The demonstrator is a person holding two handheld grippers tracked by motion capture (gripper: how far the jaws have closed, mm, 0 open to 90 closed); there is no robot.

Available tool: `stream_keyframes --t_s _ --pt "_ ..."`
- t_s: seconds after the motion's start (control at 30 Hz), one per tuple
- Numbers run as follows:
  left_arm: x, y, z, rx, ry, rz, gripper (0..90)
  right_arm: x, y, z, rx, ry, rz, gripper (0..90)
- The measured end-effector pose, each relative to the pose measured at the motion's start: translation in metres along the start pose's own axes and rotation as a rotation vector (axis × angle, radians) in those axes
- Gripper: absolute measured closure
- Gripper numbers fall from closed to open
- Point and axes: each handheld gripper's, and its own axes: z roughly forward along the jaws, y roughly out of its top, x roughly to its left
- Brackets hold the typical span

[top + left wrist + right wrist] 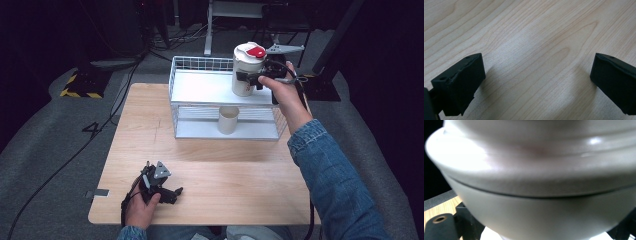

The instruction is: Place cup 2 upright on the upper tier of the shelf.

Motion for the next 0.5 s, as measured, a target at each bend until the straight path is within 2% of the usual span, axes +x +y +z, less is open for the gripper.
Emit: stream_keyframes --t_s 0.3,0.5 --pt "0.0 0.0 0.0 0.0 0.0 0.0 0.3 -0.0008 0.0008 -0.0004 0.009 0.008 -0.007 10.8" --pt "-0.0002 -0.0001 0.0002 -0.002 -0.001 -0.003 0.3 0.0004 -0.0005 -0.0044 0.018 -0.011 -0.019 11.6"
